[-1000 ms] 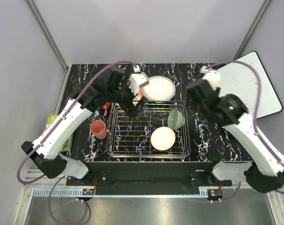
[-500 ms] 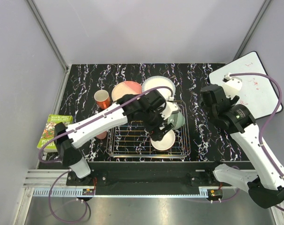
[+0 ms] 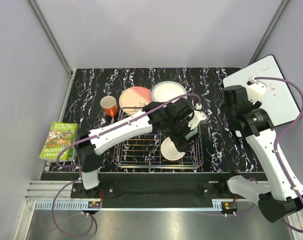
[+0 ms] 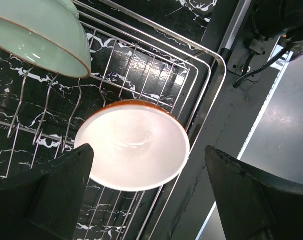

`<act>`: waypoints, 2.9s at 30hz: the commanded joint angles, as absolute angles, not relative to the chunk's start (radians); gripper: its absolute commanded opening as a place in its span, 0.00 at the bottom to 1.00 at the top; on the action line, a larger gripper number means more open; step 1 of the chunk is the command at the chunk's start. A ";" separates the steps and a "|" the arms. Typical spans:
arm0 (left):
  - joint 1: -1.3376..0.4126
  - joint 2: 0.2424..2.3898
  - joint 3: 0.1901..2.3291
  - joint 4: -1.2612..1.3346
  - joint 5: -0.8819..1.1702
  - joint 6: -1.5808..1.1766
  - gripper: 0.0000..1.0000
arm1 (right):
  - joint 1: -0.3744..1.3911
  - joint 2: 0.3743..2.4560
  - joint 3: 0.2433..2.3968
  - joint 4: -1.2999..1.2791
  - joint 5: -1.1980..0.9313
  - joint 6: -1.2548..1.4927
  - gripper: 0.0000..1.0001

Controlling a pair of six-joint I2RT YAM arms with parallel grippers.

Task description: Load the mixed dishes into the dish rack

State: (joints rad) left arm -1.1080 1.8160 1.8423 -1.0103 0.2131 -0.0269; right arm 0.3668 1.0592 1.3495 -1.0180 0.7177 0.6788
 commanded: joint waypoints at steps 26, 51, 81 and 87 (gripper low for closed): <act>-1.155 1.936 1.878 -0.999 0.216 -0.026 0.61 | 0.144 1.173 1.189 -0.781 0.422 0.667 0.77; -1.161 1.925 1.758 -1.020 0.074 0.017 0.04 | 0.143 1.187 1.166 -0.746 0.391 0.661 0.75; -0.982 1.905 2.128 -0.623 0.506 -0.546 0.00 | 0.141 1.203 1.118 -0.729 0.399 0.640 0.70; -0.980 1.876 2.097 -0.609 0.603 -0.628 0.00 | 0.141 1.210 1.114 -0.733 0.420 0.637 0.70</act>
